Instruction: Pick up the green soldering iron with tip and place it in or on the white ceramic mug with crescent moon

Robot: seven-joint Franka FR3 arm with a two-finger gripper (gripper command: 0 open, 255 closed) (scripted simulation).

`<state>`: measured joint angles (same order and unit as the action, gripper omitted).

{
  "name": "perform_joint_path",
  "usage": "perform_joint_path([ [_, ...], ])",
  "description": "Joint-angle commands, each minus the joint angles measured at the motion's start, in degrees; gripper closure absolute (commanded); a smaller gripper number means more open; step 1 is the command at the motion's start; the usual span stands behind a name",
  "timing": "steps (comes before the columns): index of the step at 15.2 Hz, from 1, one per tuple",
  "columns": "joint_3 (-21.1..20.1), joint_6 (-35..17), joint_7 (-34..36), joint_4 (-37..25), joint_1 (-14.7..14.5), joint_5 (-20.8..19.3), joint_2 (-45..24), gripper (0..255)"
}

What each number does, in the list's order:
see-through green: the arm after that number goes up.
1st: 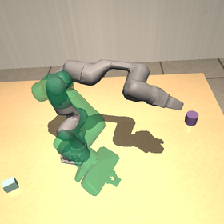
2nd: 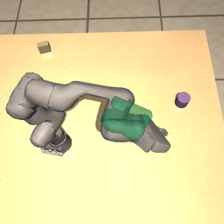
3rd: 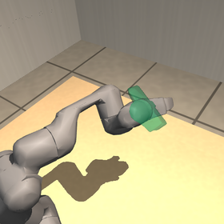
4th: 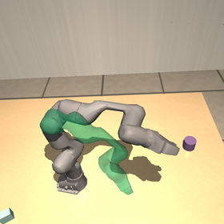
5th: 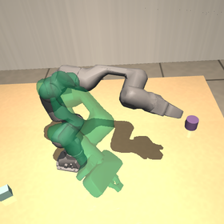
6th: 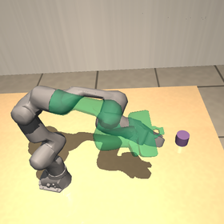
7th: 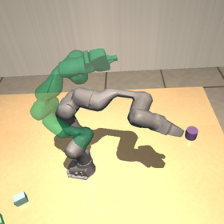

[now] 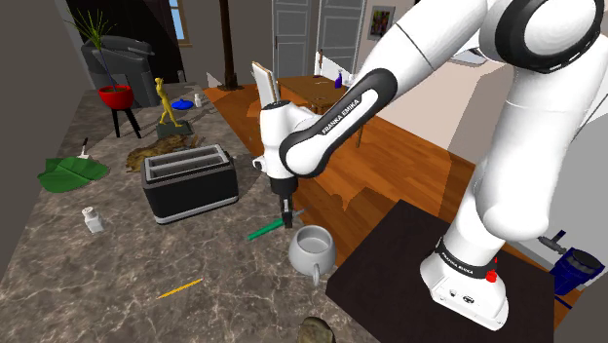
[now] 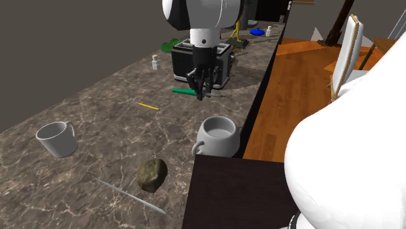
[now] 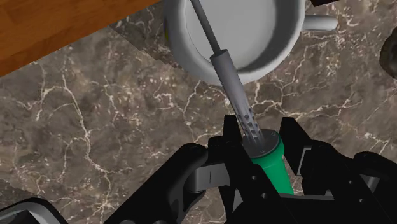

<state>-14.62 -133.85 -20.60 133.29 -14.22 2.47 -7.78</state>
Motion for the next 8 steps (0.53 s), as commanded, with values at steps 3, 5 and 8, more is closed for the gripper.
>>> perform_joint_path([
  [3,0.1,-2.2,-3.1,9.9,0.9,2.7,7.8,255],
  [5,0.4,-2.9,-4.9,14.7,1.1,4.2,11.9,255],
  [8,0.8,-4.3,-6.4,19.3,1.1,5.4,15.1,255],
])
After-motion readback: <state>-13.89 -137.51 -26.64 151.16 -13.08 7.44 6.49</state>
